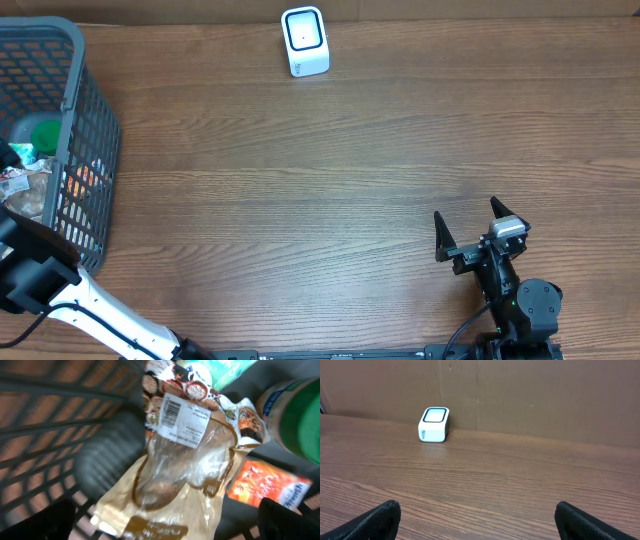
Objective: Scan the item barcode
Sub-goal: 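Grasp the clear snack bag with barcode label using the left gripper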
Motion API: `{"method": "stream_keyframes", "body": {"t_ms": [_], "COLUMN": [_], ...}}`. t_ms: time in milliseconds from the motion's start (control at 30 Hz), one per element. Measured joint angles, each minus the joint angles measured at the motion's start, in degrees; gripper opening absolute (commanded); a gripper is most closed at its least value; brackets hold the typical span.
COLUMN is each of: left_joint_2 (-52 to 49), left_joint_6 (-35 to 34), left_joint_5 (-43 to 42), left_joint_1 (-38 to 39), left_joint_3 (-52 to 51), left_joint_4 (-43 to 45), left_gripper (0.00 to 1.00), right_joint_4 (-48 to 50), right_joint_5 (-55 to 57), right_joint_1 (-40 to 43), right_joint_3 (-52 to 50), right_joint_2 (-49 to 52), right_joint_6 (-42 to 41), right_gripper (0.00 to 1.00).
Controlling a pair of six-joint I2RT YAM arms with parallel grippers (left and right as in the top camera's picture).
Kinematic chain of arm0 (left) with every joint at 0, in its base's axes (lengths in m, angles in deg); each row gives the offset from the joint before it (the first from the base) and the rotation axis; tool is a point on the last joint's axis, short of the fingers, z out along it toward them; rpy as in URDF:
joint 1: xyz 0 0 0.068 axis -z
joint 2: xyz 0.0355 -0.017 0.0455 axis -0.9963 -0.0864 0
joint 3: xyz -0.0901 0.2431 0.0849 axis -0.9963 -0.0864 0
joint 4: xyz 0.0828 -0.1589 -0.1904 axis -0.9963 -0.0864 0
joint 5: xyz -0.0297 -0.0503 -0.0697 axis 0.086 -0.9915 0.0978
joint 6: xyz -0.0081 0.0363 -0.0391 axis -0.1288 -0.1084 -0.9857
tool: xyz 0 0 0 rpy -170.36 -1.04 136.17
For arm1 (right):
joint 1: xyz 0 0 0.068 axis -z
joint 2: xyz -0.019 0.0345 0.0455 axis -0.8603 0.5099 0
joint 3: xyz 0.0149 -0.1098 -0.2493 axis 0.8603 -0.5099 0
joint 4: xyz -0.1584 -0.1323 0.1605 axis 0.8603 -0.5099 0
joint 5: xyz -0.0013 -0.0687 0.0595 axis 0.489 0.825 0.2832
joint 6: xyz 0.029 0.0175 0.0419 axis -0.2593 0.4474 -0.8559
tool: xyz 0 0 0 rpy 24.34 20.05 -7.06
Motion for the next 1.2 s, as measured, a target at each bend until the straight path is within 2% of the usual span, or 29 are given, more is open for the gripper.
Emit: {"method": "stream_keyframes", "body": {"t_ms": [367,767,867,900,967,1033,1100,1200], "left_joint_2": [0.0,0.0,0.0,0.0,0.0,0.02,0.13,0.59], "left_joint_6": [2.49,3.39,4.02,4.09,4.37,4.61,4.68,4.87], "left_joint_5": [-1.25,-3.76,-5.31,-5.9,-6.93,-7.54,-8.37,-9.05], "left_joint_1": [0.0,0.02,0.07,0.07,0.07,0.07,0.07,0.15], "left_joint_3": [-15.56,-23.34,-25.64,-26.38,-27.3,-27.34,-27.34,-27.34], "left_joint_4": [16.22,26.75,29.38,30.1,31.17,31.45,31.45,31.43], "left_gripper": [1.0,1.0,0.97,0.94,0.81,0.59,0.45,0.44], "right_joint_4": [0.0,0.02,0.0,-0.02,-0.02,0.0,0.02,0.0], "right_joint_5": [-0.02,0.0,-0.02,0.0,0.0,0.0,-0.02,0.0], "right_joint_1": [0.02,0.0,0.0,0.0,0.02,0.02,0.0,0.02], "right_joint_3": [0.0,0.0,0.0,0.0,0.0,0.0,0.0,0.0], "right_joint_2": [0.0,0.0,0.0,0.0,0.0,0.0,0.0,0.0], "right_joint_6": [0.0,-0.02,-0.02,-0.02,-0.02,-0.02,-0.04,0.0], "right_gripper": [1.0,1.0,1.0,1.0,1.0,1.0,1.0,1.0]}}
